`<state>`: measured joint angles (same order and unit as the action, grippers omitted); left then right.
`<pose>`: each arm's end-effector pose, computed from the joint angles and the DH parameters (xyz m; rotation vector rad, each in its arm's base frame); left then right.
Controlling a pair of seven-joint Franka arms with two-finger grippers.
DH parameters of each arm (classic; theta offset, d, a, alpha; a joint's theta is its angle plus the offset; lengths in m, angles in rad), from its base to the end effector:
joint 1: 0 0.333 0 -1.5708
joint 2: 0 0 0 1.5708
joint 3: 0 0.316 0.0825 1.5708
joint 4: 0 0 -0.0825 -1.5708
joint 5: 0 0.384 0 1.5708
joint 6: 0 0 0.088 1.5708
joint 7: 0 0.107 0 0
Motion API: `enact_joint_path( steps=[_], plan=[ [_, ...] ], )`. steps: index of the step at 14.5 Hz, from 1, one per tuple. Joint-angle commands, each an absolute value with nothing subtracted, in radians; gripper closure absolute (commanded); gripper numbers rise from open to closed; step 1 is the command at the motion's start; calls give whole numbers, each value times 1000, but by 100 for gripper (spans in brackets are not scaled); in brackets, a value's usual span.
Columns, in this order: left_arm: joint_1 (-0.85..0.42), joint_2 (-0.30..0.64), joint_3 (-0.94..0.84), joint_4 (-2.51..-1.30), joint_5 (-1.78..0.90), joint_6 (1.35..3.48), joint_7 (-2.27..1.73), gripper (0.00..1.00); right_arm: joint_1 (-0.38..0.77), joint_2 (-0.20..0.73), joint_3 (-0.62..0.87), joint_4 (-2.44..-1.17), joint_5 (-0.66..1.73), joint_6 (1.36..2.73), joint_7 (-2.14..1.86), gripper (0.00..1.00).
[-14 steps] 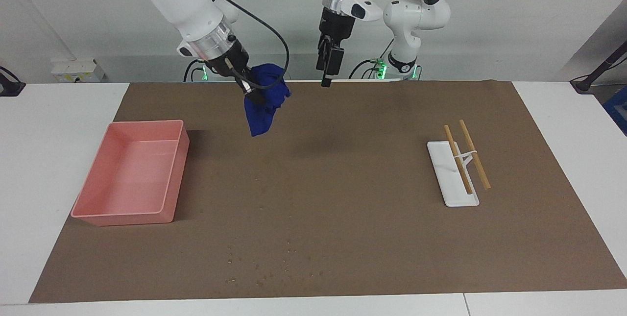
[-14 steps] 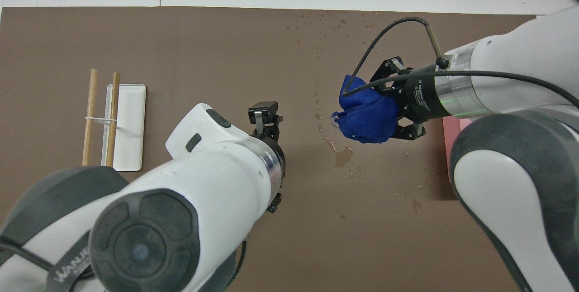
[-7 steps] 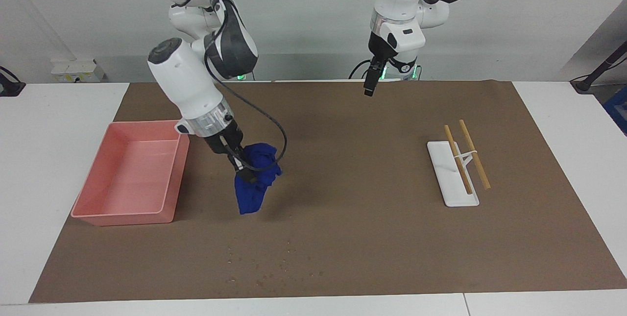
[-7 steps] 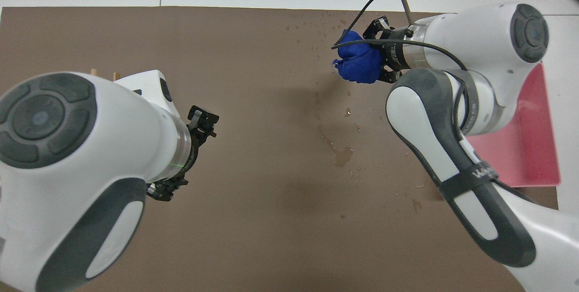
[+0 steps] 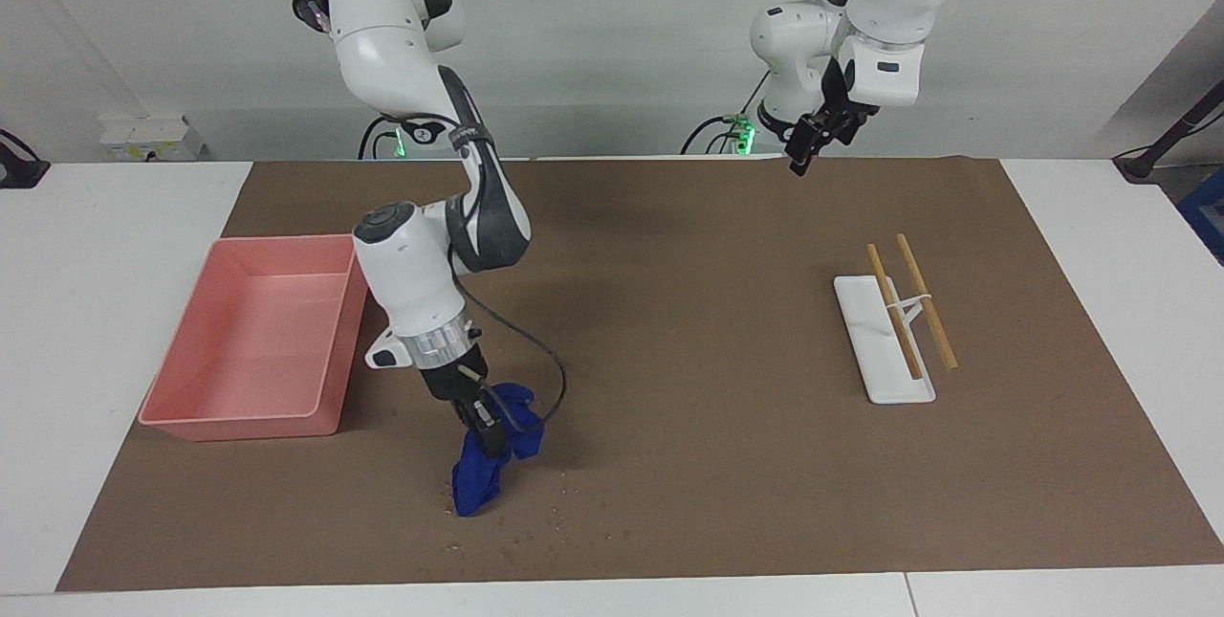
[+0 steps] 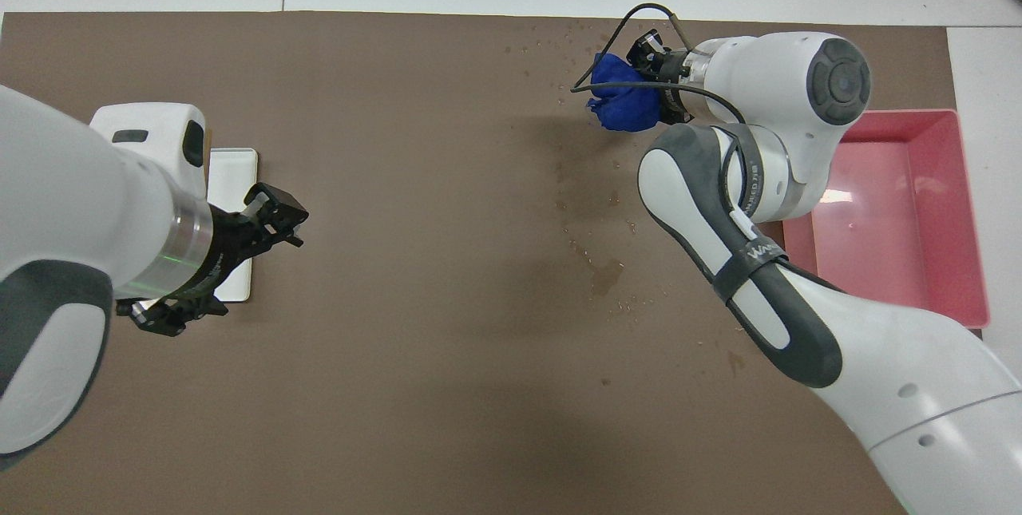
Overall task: Wipe water with towel using both arms
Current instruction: 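Lower the towel with the right gripper while the left gripper withdraws, then wipe the towel across the water spill with the right gripper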
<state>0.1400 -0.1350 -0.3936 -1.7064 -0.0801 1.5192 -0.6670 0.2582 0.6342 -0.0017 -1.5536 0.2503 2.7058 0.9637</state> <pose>0.4868 -0.1491 0.6224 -3.0698 -0.6489 0.1076 0.7212 0.1806 0.3335 -2.4088 1.1724 -0.4524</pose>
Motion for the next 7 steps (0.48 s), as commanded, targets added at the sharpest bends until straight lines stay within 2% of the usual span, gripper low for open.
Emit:
enact_joint_path(
  steps=[1,4,5,7],
  plan=[
    [198,-156,-309,-1717,-86,1505,-322,0,267,692,8,-1516,239,2758,940,100],
    [160,-161,-191,-1746,-84,1561,-114,0,322,706,11,-1529,248,2819,930,100],
    [111,-149,-136,-1744,-84,1587,-104,0,340,706,11,-1528,253,2821,936,100],
    [-70,-121,18,-1733,-19,1646,-100,0,382,704,11,-1535,265,2819,945,100]
  ],
)
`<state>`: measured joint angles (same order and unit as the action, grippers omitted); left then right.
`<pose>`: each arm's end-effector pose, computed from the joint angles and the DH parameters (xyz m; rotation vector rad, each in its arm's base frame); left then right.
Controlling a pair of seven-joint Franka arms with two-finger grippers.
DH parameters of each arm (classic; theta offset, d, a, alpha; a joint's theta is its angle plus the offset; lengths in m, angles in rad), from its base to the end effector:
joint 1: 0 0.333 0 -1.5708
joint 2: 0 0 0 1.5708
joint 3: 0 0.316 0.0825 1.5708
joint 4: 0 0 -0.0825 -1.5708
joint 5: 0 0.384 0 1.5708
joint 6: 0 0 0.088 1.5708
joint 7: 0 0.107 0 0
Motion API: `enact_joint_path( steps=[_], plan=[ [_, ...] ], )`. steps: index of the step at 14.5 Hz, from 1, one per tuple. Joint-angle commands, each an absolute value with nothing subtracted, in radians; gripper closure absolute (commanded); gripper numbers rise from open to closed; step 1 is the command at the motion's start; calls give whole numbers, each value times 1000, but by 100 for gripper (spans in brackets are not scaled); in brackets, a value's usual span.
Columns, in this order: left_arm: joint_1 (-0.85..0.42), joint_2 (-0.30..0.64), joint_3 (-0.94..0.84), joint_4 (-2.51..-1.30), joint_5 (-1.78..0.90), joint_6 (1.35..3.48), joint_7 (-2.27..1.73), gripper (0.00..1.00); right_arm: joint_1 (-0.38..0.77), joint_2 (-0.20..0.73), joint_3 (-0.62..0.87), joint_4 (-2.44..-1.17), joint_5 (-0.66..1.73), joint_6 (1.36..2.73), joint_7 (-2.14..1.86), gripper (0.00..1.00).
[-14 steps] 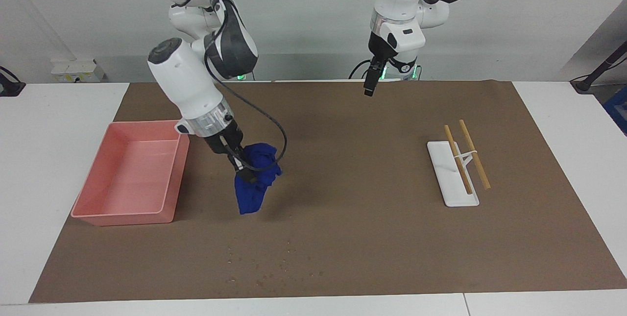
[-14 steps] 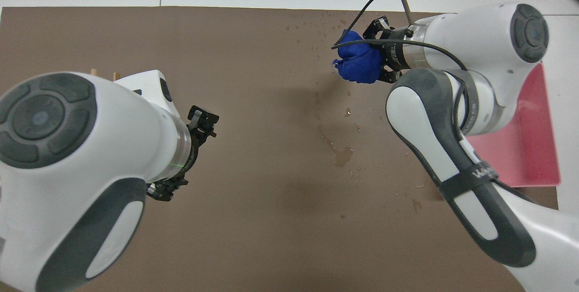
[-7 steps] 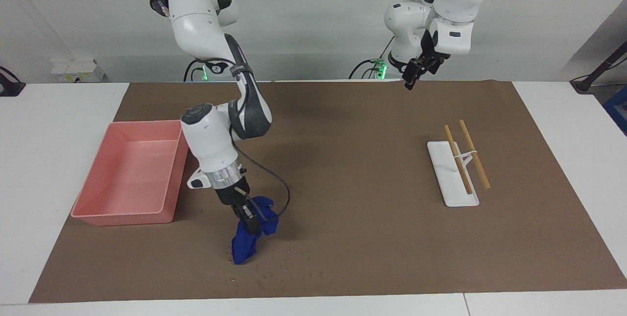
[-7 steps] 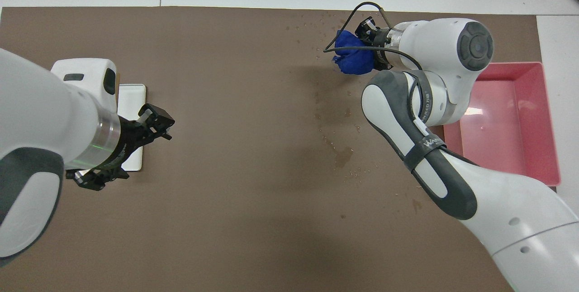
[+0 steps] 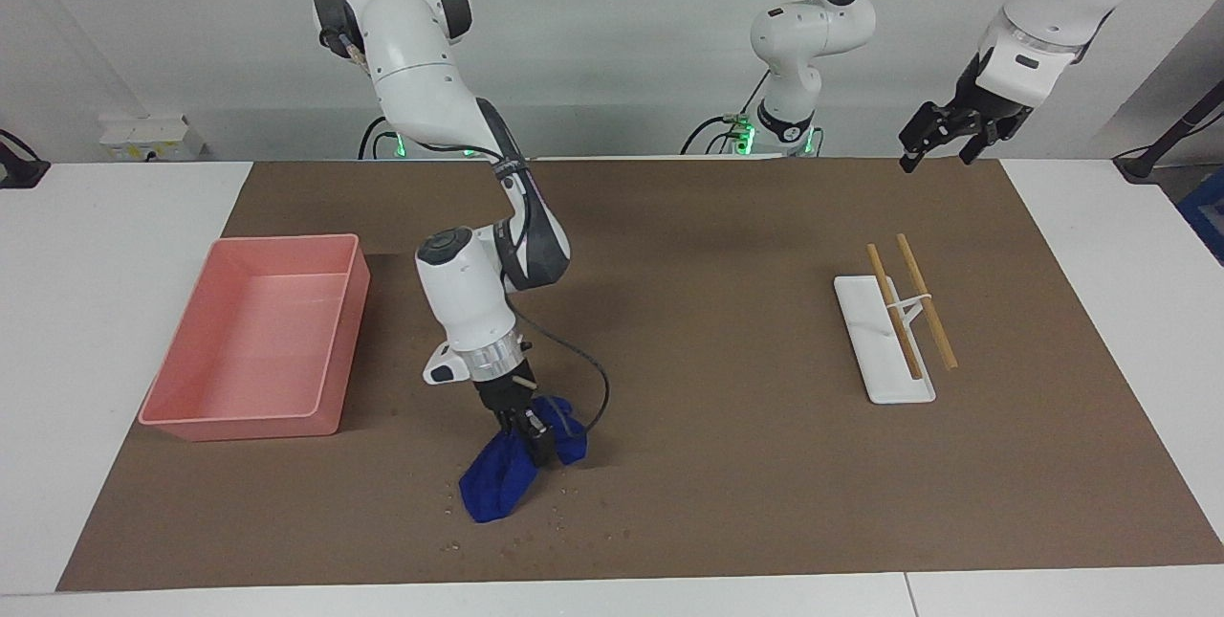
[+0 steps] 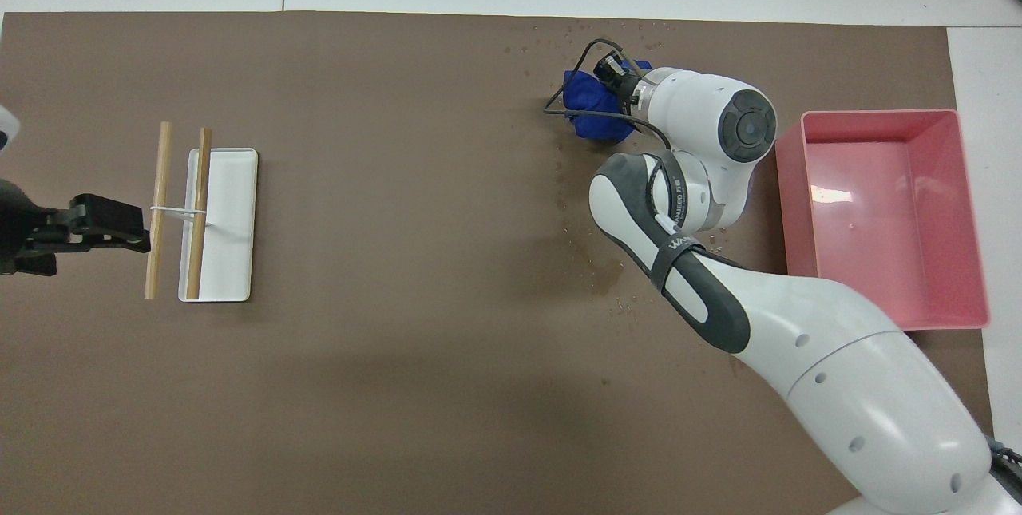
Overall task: Wipe water with towel using both arms
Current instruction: 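Wipe the towel across the water spill with the right gripper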
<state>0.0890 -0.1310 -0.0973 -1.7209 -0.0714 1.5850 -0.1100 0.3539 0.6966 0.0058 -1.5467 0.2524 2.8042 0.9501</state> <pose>0.5136 -0.0151 0.6246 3.0791 0.1599 -0.0138 0.7049 0.2514 0.3028 -2.4304 1.0380 -0.4749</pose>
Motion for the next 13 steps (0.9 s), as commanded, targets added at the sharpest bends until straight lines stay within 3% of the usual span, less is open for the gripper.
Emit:
enact_joint_path(
  steps=[1,7,13],
  plan=[
    [-113,-114,38,-1727,24,1651,-98,0,385,703,11,-1546,267,2819,953,100],
    [-132,-20,37,-1701,57,1661,28,0,406,643,8,-1688,267,2810,1032,100],
    [-118,-26,37,-1715,69,1666,55,0,400,462,2,-1952,268,2789,1034,100]
  ],
)
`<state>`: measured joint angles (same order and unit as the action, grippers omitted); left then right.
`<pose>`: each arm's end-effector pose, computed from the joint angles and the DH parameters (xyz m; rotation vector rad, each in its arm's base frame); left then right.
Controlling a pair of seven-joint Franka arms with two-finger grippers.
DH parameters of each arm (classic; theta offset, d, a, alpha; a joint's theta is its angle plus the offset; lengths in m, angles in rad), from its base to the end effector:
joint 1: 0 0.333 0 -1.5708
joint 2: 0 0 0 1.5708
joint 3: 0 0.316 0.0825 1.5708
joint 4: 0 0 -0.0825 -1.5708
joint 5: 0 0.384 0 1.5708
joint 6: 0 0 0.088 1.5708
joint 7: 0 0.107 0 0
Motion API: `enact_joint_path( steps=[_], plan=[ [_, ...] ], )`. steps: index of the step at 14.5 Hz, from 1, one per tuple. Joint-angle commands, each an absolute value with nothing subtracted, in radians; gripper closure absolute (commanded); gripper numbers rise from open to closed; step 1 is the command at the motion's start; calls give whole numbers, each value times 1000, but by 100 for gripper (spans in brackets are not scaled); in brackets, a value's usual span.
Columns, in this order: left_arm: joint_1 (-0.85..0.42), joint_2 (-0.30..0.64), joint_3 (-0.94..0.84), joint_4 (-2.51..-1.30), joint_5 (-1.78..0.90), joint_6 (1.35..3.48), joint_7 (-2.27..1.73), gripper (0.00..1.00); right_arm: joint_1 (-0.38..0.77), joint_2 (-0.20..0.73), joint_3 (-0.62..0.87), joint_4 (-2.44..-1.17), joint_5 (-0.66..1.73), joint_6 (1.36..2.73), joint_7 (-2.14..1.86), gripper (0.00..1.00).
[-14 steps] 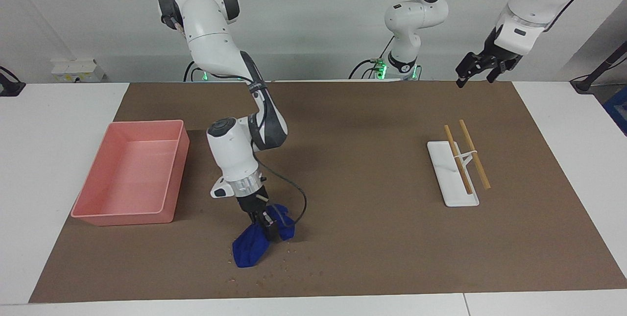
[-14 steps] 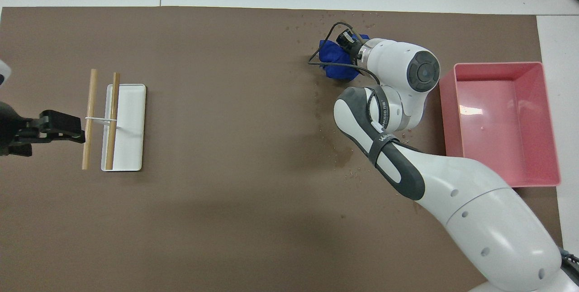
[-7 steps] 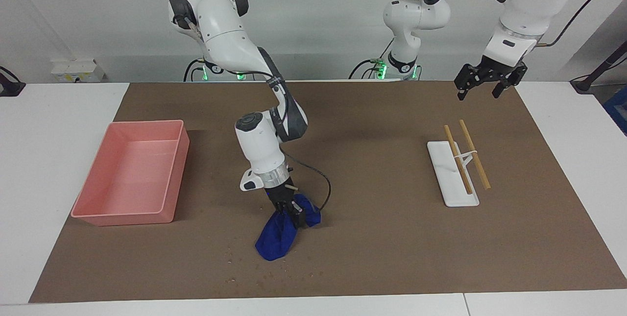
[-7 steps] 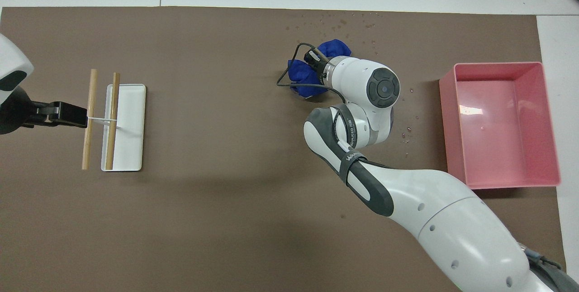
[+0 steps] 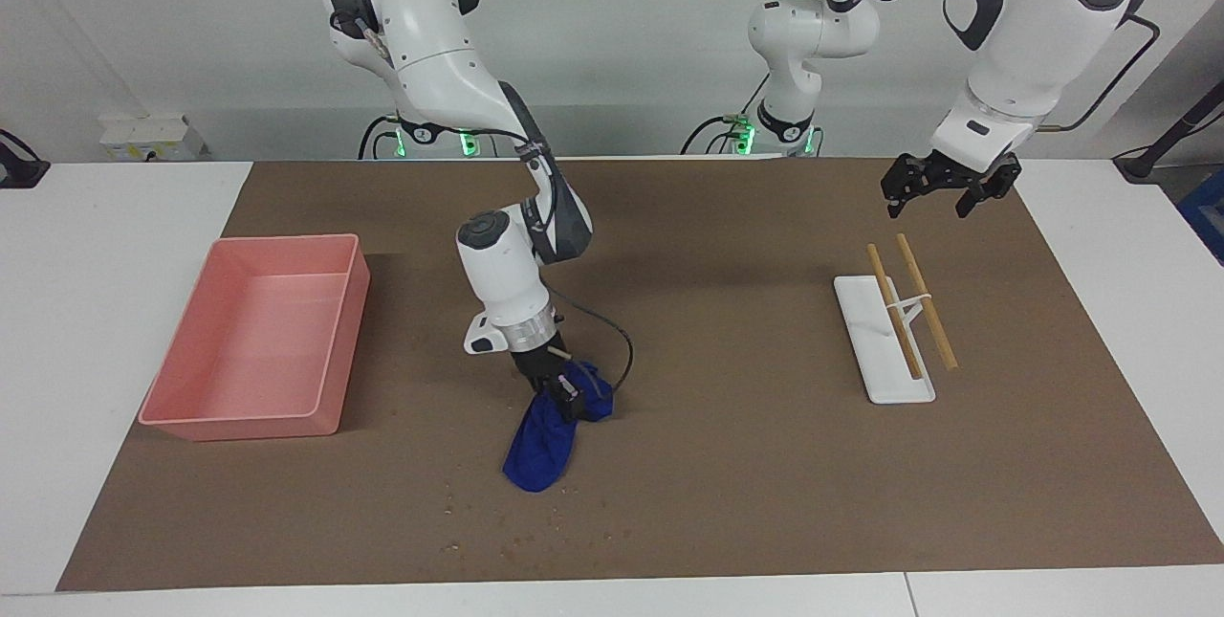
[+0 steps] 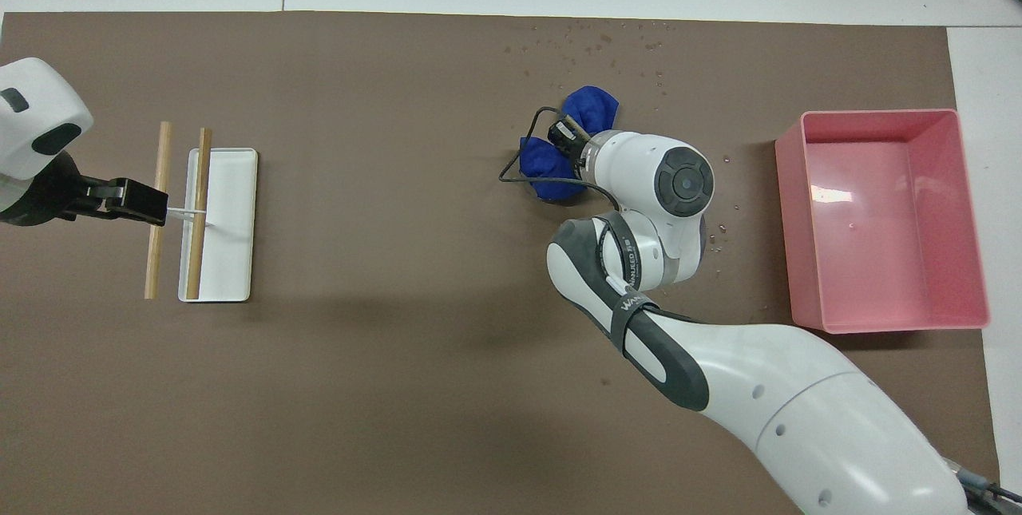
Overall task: Wipe water with towel using both arms
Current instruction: 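Wipe the towel across the water spill with the right gripper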
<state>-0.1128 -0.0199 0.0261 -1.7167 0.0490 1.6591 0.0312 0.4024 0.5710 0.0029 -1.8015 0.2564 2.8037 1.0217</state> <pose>0.5498 -0.0428 0.5740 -3.0860 0.1903 0.0562 0.6390 0.2608 0.2742 -2.5011 1.1181 -0.3258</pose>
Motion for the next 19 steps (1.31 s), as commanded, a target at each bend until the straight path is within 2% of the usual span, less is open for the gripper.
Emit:
enact_joint_path(
  steps=[1,5,12,14,19],
  plan=[
    [-117,-29,37,-1715,69,1664,58,0,399,431,0,-1983,267,2758,1034,100],
    [-126,-70,46,-1726,69,1664,64,0,396,315,0,-2077,267,2593,1068,100],
    [-133,-72,49,-1741,60,1690,77,0,434,187,2,-2265,265,2559,1094,100],
    [-132,-75,51,-1750,-30,1713,43,0,436,160,2,-2308,262,2543,1094,100],
    [-118,-78,46,-1752,-31,1698,57,0,427,121,2,-2333,252,2395,1011,100]
  ],
)
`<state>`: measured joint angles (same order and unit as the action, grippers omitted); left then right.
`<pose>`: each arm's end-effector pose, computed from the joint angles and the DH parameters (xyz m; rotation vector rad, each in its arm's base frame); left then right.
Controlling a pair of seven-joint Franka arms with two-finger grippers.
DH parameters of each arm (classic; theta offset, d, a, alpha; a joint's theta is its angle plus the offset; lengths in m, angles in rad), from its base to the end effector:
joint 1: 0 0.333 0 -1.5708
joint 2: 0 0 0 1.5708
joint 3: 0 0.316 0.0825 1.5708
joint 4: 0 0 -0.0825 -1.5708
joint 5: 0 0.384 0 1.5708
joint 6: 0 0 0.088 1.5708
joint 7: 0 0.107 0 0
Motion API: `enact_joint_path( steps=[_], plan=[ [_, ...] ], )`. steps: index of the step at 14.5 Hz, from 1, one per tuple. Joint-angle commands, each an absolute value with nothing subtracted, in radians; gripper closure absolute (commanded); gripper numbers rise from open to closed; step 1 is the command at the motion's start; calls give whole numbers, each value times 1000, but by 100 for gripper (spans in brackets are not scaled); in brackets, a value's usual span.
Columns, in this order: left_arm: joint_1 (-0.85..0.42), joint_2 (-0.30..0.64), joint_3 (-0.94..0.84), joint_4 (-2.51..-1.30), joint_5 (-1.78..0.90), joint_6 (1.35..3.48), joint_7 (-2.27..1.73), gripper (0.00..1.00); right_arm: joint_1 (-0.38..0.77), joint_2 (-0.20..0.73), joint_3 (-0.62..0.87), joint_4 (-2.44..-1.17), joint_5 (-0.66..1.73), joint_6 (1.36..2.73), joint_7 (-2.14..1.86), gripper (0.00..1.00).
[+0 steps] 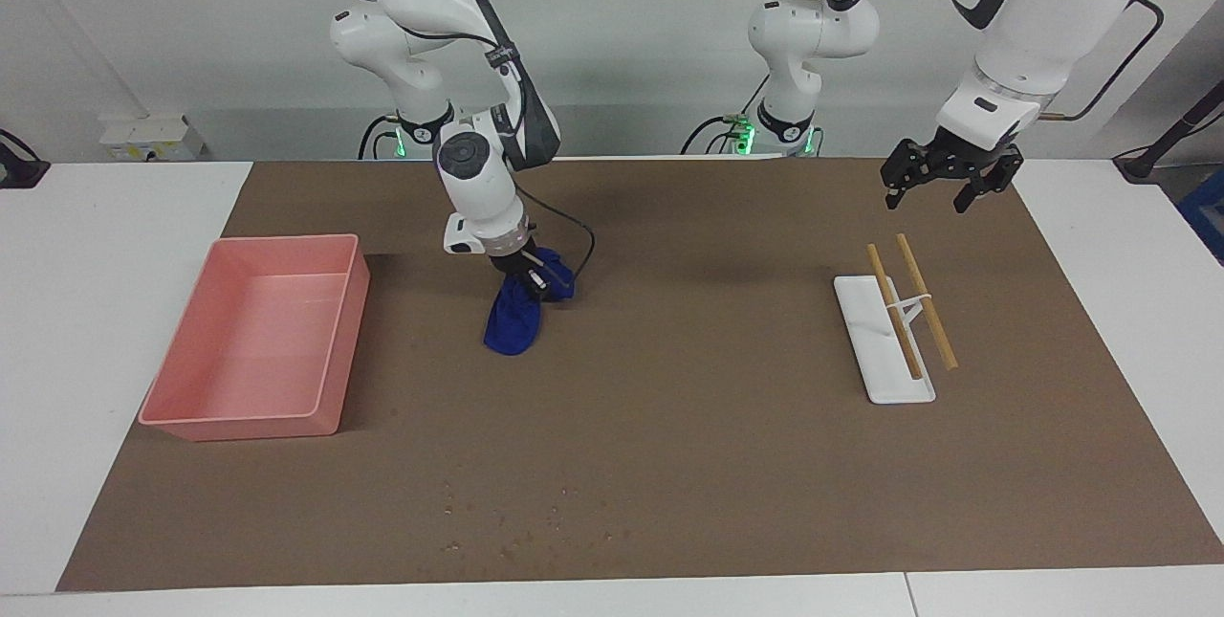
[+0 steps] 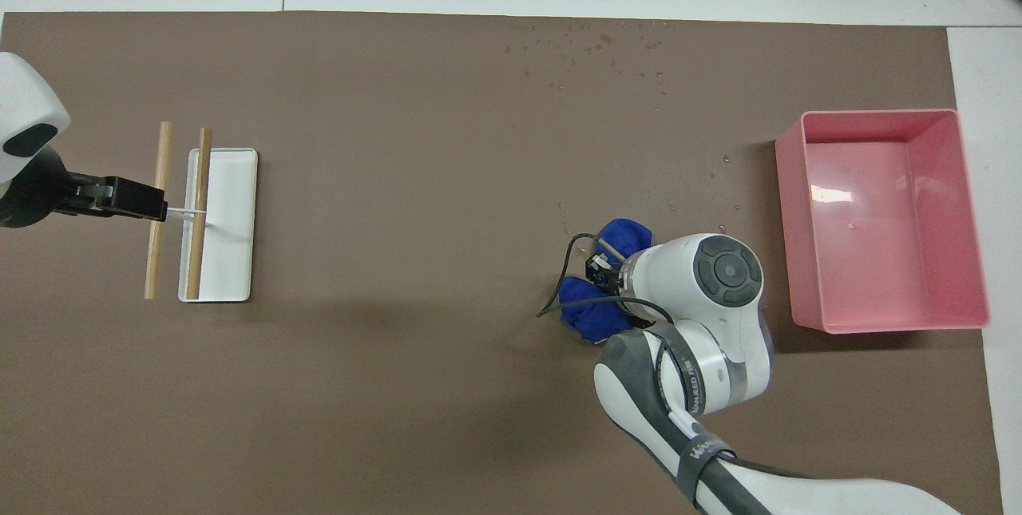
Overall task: Wipe water with towel using both arms
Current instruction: 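Wipe the towel across the water spill with the right gripper, then carry the towel into the pink bin with the right gripper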
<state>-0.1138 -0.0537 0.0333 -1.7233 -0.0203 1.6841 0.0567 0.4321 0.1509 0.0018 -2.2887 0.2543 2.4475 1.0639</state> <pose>0.5433 -0.0454 0.5915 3.1123 -0.2105 0.0222 0.4798 0.2225 0.2868 -2.7595 1.2081 0.1594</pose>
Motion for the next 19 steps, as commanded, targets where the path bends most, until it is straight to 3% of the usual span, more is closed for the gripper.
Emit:
enact_joint_path(
  steps=[1,5,13,19],
  plan=[
    [-118,-78,48,-1752,-31,1698,55,0,422,120,0,-2333,252,2372,971,100],
    [-94,-78,48,-1753,-32,1697,48,0,399,118,-3,-2333,218,2342,835,100],
    [-95,-80,46,-1753,-32,1698,48,0,236,108,-2,-2269,126,2318,549,100],
    [-95,-78,46,-1753,-32,1698,48,0,118,-67,-3,-2059,121,2024,540,100]
  ],
)
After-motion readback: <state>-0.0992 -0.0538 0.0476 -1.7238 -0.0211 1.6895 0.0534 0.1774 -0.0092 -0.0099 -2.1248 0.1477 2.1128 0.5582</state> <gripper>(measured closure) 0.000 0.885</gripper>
